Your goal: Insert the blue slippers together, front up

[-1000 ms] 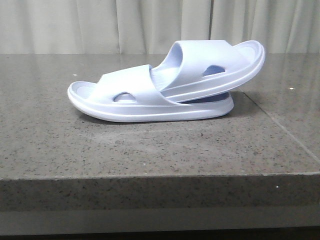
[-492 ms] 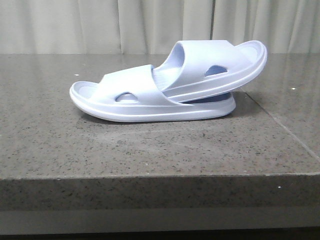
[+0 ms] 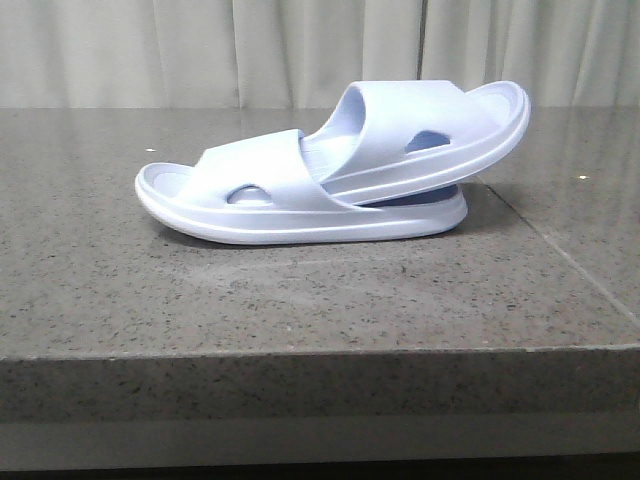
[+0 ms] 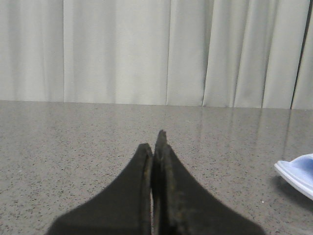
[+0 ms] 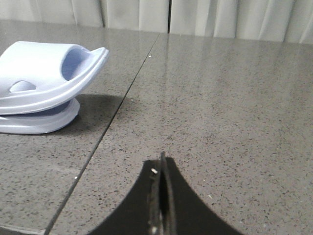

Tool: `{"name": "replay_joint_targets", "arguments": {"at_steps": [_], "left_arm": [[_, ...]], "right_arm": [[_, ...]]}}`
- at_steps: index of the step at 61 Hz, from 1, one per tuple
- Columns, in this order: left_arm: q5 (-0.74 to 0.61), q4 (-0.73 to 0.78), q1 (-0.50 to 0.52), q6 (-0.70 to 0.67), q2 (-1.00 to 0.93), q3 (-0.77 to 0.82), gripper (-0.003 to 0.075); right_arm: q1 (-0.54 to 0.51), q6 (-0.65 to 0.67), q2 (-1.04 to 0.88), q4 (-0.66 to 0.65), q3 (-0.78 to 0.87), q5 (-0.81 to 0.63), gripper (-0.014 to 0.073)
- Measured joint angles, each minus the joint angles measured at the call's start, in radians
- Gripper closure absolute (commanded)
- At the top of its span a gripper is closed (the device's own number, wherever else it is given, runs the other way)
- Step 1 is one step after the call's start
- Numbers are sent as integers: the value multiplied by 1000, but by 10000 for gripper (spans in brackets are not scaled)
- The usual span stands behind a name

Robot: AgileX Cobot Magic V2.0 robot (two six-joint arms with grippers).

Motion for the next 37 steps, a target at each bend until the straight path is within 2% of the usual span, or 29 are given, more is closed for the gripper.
{"name": "replay_joint_targets", "arguments": {"at_steps": [16, 37], "left_arm": [[0, 0, 0, 0, 0, 0, 741], [0, 0, 0, 0, 0, 0, 741]], "right_arm": [[-13, 0, -59, 0, 153, -161, 712], [-17, 0, -61, 0, 155, -211, 712]]}}
